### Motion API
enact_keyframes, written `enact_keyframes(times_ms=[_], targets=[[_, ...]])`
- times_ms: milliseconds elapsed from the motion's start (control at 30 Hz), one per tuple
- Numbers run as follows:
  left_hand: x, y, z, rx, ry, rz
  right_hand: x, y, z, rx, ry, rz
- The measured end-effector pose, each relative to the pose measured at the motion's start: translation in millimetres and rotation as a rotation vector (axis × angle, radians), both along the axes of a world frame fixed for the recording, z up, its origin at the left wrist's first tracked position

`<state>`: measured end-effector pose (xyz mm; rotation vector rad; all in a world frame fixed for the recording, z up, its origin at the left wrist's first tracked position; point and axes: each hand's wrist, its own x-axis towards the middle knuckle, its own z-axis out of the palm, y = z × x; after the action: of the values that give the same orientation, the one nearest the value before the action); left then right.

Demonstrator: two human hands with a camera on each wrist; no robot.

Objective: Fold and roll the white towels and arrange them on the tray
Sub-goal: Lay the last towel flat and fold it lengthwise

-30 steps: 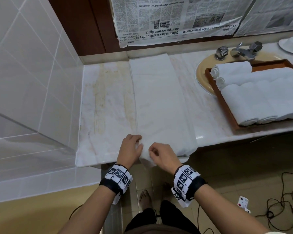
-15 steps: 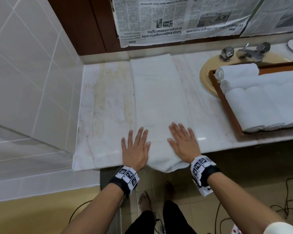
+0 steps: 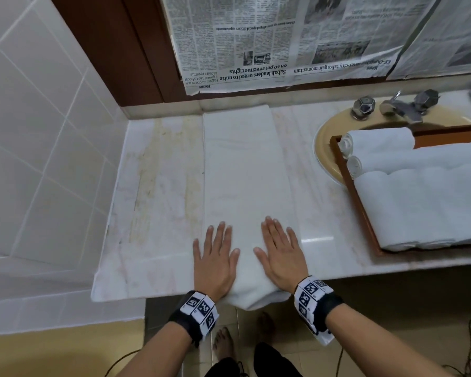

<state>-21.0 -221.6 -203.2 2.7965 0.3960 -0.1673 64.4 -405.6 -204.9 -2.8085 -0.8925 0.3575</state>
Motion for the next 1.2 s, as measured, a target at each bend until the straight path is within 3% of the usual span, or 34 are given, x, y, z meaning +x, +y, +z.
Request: enact_keyframes(times_ms=[267, 967, 1200], targets=[[31, 4, -1, 0.005, 0.06, 0.033, 37, 2, 0, 0.002, 0.025, 0.003], [176, 56, 2, -0.016, 0.072, 0.046, 188, 54, 6, -0.009, 0.049, 0.006], [155, 57, 16, -0.082, 0.039, 0.029, 175, 35, 21, 0.132, 0.07, -0.067]])
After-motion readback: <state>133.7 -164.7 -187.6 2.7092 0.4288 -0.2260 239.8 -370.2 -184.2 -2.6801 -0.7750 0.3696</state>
